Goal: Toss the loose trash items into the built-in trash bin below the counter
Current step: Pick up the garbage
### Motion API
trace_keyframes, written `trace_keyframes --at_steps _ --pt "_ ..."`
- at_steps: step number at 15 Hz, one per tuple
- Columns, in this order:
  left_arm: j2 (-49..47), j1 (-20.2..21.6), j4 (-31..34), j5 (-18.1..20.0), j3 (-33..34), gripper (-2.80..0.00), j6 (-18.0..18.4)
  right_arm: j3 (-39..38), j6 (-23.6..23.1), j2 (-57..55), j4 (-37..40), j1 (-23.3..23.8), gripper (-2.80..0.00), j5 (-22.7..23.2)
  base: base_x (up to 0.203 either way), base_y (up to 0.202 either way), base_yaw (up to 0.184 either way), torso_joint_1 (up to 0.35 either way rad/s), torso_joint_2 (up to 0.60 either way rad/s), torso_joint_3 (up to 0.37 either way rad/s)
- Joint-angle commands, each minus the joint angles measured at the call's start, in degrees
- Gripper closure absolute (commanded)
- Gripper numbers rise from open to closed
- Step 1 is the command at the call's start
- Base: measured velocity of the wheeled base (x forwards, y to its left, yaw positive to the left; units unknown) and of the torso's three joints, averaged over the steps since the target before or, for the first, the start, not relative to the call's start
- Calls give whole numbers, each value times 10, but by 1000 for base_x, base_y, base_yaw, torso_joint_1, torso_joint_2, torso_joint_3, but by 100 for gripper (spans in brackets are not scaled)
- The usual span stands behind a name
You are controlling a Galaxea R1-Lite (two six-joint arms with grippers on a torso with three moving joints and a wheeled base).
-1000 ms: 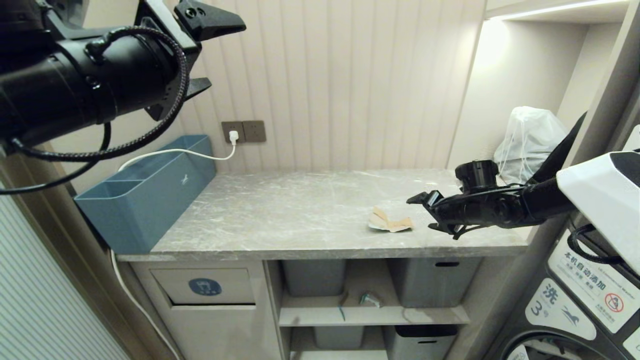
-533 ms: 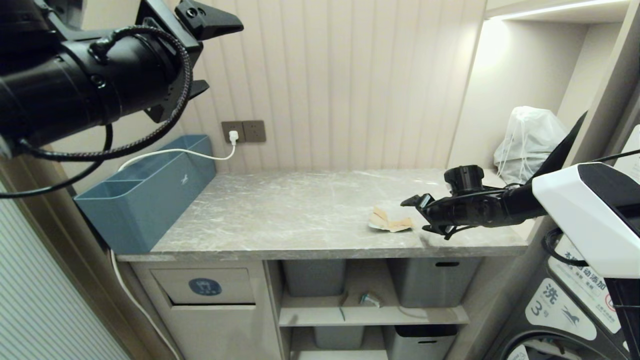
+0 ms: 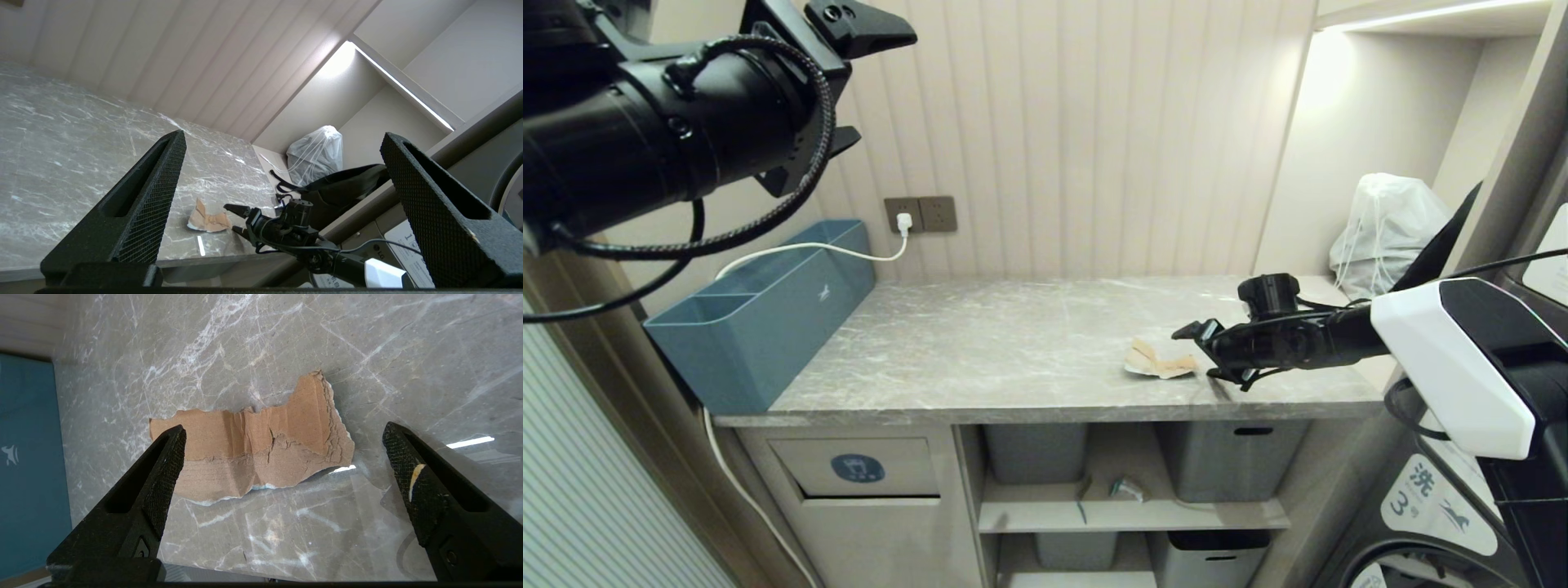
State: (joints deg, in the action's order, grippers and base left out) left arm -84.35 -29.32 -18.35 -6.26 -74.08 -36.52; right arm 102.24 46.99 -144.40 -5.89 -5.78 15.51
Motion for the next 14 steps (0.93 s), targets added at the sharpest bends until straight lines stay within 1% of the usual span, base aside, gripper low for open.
trace_keyframes --at_steps 1,4,5,6,7,8,9,10,11,14 --pt "1 0 -1 -3 0 -280 -2 2 3 -4 0 0 -280 1 0 0 0 0 0 0" --pt "2 -2 2 -4 15 -280 3 6 3 -10 -1 -6 -280 3 0 0 0 0 0 0" --pt "3 -2 4 -4 38 -280 19 16 4 -14 -1 -12 -280 3 0 0 0 0 0 0" --pt "5 -1 7 -2 75 -280 55 21 5 -19 -1 -15 -280 3 0 0 0 0 0 0" --pt "7 -1 8 5 109 -280 106 27 5 -21 0 -16 -280 4 0 0 0 0 0 0" --pt "12 -1 7 24 135 -280 146 35 5 -23 0 -21 -280 4 0 0 0 0 0 0" --pt "17 -2 7 46 142 -280 156 43 5 -27 2 -22 -280 4 0 0 0 0 0 0" --pt "19 -1 7 54 142 -280 157 51 5 -29 8 -22 -280 4 0 0 0 0 0 0" --pt "21 -1 6 57 141 -280 157 56 5 -29 25 -22 -280 4 0 0 0 0 0 0" --pt "22 -1 6 58 141 -280 157 63 5 -30 30 -21 -280 10 0 0 0 0 0 0"
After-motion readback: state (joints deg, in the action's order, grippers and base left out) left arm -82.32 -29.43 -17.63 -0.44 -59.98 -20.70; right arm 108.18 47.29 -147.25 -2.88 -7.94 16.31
